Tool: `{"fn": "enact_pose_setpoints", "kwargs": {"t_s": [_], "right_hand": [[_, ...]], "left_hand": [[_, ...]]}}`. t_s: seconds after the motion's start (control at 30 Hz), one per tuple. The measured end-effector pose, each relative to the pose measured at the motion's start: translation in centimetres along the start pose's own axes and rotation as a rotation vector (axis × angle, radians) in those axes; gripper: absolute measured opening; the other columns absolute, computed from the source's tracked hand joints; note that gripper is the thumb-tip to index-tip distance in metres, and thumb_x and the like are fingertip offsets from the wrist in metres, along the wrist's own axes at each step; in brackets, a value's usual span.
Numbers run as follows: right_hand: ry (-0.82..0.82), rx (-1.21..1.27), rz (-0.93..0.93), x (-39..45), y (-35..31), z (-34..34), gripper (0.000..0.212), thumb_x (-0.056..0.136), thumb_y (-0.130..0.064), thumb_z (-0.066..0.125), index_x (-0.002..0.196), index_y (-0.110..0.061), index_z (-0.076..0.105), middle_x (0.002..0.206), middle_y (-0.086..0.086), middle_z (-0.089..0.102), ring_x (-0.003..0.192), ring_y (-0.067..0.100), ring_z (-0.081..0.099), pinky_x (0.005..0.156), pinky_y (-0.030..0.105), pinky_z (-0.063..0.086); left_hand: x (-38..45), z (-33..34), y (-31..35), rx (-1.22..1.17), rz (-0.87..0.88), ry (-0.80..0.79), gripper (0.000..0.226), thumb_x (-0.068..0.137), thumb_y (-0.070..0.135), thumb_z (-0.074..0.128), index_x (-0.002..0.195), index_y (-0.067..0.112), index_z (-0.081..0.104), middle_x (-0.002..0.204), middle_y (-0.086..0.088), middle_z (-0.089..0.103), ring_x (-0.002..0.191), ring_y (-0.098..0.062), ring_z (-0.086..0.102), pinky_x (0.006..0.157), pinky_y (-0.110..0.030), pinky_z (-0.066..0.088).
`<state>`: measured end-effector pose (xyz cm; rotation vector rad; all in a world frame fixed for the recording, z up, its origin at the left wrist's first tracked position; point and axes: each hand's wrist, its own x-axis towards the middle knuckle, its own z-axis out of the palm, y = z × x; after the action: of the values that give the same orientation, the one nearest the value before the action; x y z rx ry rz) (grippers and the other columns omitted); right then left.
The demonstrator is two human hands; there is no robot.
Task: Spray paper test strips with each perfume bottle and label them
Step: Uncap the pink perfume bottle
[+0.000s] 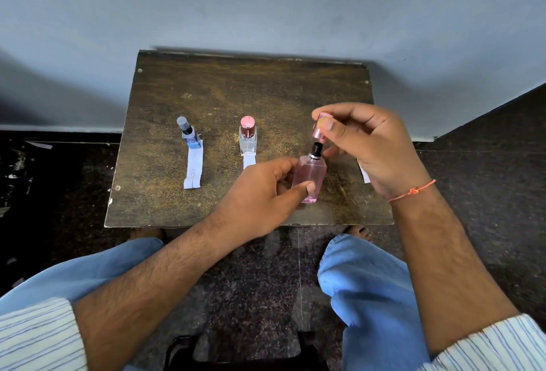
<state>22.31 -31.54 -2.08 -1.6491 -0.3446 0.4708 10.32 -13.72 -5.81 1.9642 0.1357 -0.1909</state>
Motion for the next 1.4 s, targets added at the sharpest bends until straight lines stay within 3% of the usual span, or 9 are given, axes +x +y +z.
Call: {"fn": "enact_pose_setpoints", "kwargs": {"t_s": [0.2, 0.33, 0.47, 0.6, 0.77, 0.93, 1.07, 1.2, 1.4], "right_hand": [[0.112, 0.101, 0.095, 0.9, 0.7, 0.2, 0.020, 0.106, -0.024, 0.069, 0.121, -0.015, 0.077, 0.106, 0.010, 0.082, 0.091, 0.022, 0.076, 0.069, 0.033, 0.061], [0.177, 0.060, 0.135, 1.7, 1.6, 0.2, 0.023, 0.110, -0.027, 0.061, 0.128, -0.023, 0.076, 0.100, 0.004, 0.072, 0.086, 0.016, 0.071, 0.068, 0.031, 0.063], [0.177, -0.190, 0.105, 2.8, 3.2, 0.2, 0.037, 0.111, -0.024, 0.060, 0.148, -0.021, 0.065, 0.123, 0.008, 0.062, 0.088, 0.014, 0.068, 0.070, 0.031, 0.063], [0.166, -0.546, 0.005, 3.7, 4.2, 0.0, 0.031, 0.099, -0.031, 0.074, 0.130, -0.031, 0.074, 0.124, 0.003, 0.068, 0.098, 0.022, 0.072, 0.089, 0.039, 0.064], [0.241, -0.695, -0.051, 5.0, 3.8, 0.6, 0.023, 0.092, -0.019, 0.079, 0.110, -0.031, 0.078, 0.116, -0.008, 0.077, 0.098, 0.007, 0.072, 0.086, 0.011, 0.051], [0.212, -0.762, -0.080, 6.2, 3.9, 1.6, 0.030, 0.092, -0.013, 0.079, 0.119, -0.024, 0.080, 0.113, -0.005, 0.078, 0.098, 0.012, 0.072, 0.083, 0.004, 0.046], [0.177, -0.806, -0.126, 6.5, 3.8, 2.4, 0.034, 0.089, -0.008, 0.080, 0.120, -0.020, 0.078, 0.109, -0.005, 0.075, 0.094, 0.014, 0.068, 0.086, 0.014, 0.048], [0.160, -0.785, -0.116, 6.7, 3.9, 2.6, 0.040, 0.087, -0.006, 0.080, 0.124, -0.021, 0.076, 0.113, -0.005, 0.076, 0.095, 0.018, 0.070, 0.094, 0.035, 0.060], [0.168, -0.778, -0.083, 6.1, 2.9, 1.7, 0.047, 0.086, -0.009, 0.082, 0.130, -0.024, 0.073, 0.124, -0.008, 0.075, 0.099, 0.019, 0.071, 0.093, 0.037, 0.061]], "left_hand": [[-0.4, -0.5, -0.2, 0.050, 0.056, 0.030, 0.023, 0.100, 0.036, 0.074, 0.122, 0.031, 0.073, 0.076, -0.001, 0.074, 0.055, -0.001, 0.053, 0.053, -0.024, 0.047], [-0.3, -0.6, -0.4, -0.019, 0.059, 0.075, 0.024, 0.099, 0.034, 0.076, 0.122, 0.031, 0.074, 0.066, 0.009, 0.067, 0.054, -0.002, 0.052, 0.052, -0.025, 0.046], [-0.5, -0.6, -0.5, -0.005, 0.103, 0.072, 0.024, 0.099, 0.034, 0.075, 0.123, 0.032, 0.073, 0.068, 0.006, 0.068, 0.055, -0.010, 0.056, 0.051, -0.028, 0.048], [-0.8, -0.9, -0.8, 0.006, 0.161, 0.043, 0.024, 0.099, 0.033, 0.075, 0.122, 0.038, 0.070, 0.088, 0.002, 0.075, 0.065, -0.018, 0.064, 0.058, -0.030, 0.054], [-0.9, -1.6, -0.9, -0.027, 0.150, 0.026, 0.020, 0.100, 0.032, 0.075, 0.120, 0.033, 0.072, 0.087, 0.005, 0.077, 0.064, -0.015, 0.066, 0.059, -0.029, 0.054], [-1.0, -2.4, -1.1, -0.034, 0.149, 0.029, 0.022, 0.101, 0.032, 0.075, 0.122, 0.032, 0.073, 0.080, 0.007, 0.074, 0.060, -0.008, 0.062, 0.058, -0.030, 0.054], [-1.0, -2.7, -1.2, -0.016, 0.136, 0.056, 0.023, 0.100, 0.032, 0.076, 0.123, 0.030, 0.074, 0.067, 0.023, 0.064, 0.057, 0.000, 0.058, 0.055, -0.013, 0.041], [-1.0, -3.1, -1.2, -0.008, 0.135, 0.064, 0.024, 0.100, 0.033, 0.076, 0.124, 0.031, 0.073, 0.068, 0.019, 0.065, 0.058, 0.000, 0.059, 0.056, -0.011, 0.041], [-0.9, -2.7, -1.2, -0.010, 0.142, 0.067, 0.021, 0.101, 0.030, 0.075, 0.121, 0.028, 0.073, 0.068, 0.028, 0.060, 0.059, 0.000, 0.057, 0.059, -0.010, 0.039]]}}
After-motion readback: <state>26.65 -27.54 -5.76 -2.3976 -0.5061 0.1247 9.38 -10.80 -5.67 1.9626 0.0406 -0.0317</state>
